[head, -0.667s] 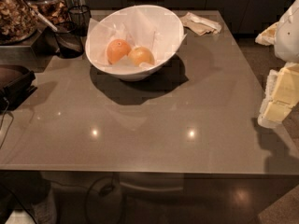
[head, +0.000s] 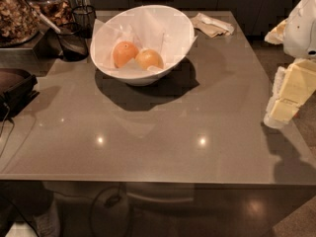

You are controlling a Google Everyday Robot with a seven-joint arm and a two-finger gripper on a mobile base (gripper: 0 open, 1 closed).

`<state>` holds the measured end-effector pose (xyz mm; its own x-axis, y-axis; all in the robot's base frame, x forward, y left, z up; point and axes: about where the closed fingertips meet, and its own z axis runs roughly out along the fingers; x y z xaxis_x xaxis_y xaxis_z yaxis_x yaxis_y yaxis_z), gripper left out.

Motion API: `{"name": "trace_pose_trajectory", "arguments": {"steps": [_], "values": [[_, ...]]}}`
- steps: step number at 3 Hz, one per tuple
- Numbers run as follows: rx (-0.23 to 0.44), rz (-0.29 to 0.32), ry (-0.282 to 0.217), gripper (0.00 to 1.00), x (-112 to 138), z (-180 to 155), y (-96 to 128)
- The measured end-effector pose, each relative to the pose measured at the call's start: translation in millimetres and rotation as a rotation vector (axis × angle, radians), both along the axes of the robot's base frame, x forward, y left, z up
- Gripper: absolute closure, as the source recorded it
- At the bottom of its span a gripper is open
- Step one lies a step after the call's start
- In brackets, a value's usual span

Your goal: Pick orange from white bowl

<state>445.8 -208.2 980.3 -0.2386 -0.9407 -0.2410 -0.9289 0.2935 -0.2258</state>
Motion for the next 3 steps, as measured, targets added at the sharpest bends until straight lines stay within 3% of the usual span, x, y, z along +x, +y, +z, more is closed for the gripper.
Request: {"name": "trace_pose_trajectory", "arguments": {"steps": [1, 2, 3], "values": [[0.091, -0.014, 0.056, 0.0, 26, 5, 27], [0.14, 0.007, 0.09, 0.0, 58, 15, 57], [0.152, 0.011, 0.057, 0.0, 65, 22, 62]]}}
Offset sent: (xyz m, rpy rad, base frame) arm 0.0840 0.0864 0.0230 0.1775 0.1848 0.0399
